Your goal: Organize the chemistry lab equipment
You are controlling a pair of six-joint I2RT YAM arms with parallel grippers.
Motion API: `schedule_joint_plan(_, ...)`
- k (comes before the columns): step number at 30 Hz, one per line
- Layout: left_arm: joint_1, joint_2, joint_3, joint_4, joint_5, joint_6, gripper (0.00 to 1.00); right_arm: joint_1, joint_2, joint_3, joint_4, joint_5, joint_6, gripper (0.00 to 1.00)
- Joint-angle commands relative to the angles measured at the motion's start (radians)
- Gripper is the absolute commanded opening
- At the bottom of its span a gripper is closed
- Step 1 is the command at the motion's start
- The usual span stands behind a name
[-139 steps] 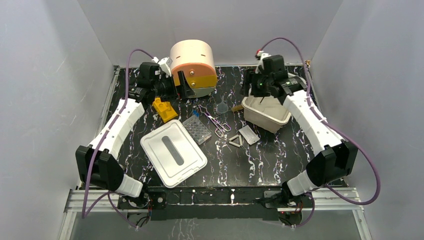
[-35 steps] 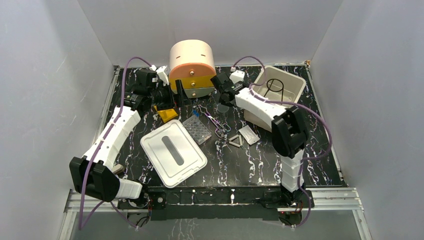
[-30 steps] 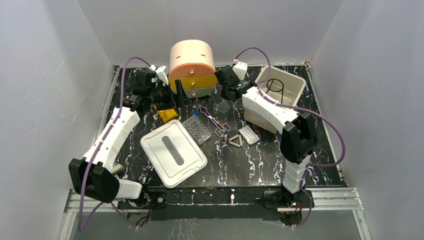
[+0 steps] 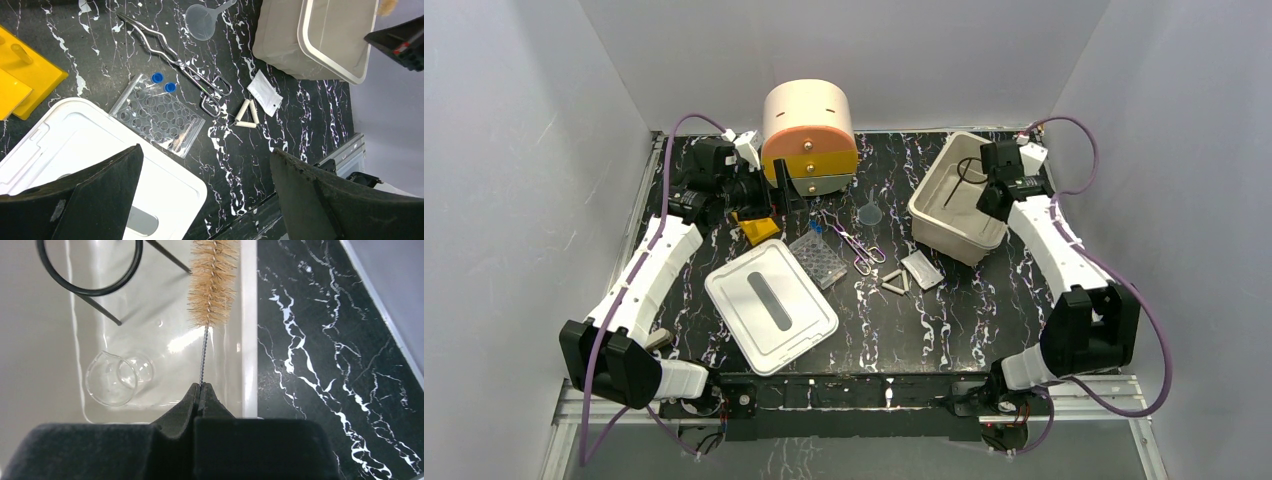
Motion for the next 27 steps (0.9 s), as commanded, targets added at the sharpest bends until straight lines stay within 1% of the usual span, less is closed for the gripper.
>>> schedule_joint_plan(1, -0.005, -0.020, 0.021, -0.008, 0.041, -0.011, 0.98, -0.019, 0.043, -0.040, 0.088, -0.047, -0.008, 0.00)
schedule_joint_plan(9, -0.005, -0.089, 0.017, 0.001, 0.098, -0.086, 0.98, -0.040, 0.137, -0.057, 0.087, -0.073, 0.001, 0.00)
schedule_joint_plan(12, -0.005, -0.105, 0.014, 0.005, 0.106, -0.110, 0.98, -0.044, 0.173, -0.062, 0.114, -0.079, -0.030, 0.00)
schedule_joint_plan(15, -0.005, -0.112, 0.015, 0.005, 0.107, -0.129, 0.98, -0.043, 0.211, -0.040, 0.110, -0.087, -0.055, 0.04)
schedule_joint_plan(20, -0.006, -0.121, 0.031, 0.026, 0.083, -0.151, 0.98, -0.044, 0.217, -0.030, 0.107, -0.059, -0.079, 0.10)
schedule_joint_plan(21, -0.007, -0.118, 0.038, 0.030, 0.071, -0.151, 0.98, -0.044, 0.214, -0.025, 0.099, -0.056, -0.083, 0.14)
schedule_joint_plan(22, -0.007, -0.115, 0.046, 0.035, 0.061, -0.151, 0.98, -0.044, 0.208, -0.021, 0.092, -0.051, -0.091, 0.22)
schedule_joint_plan(24, -0.008, -0.105, 0.055, 0.050, 0.035, -0.153, 0.98, -0.044, 0.184, -0.022, 0.090, -0.044, -0.104, 0.33)
schedule_joint_plan(26, -0.009, -0.096, 0.063, 0.067, 0.000, -0.158, 0.98, -0.044, 0.156, -0.021, 0.105, -0.052, -0.124, 0.41)
schedule_joint_plan(27, -0.009, -0.083, 0.077, 0.068, -0.017, -0.164, 0.98, -0.044, 0.143, -0.005, 0.094, -0.060, -0.129, 0.43)
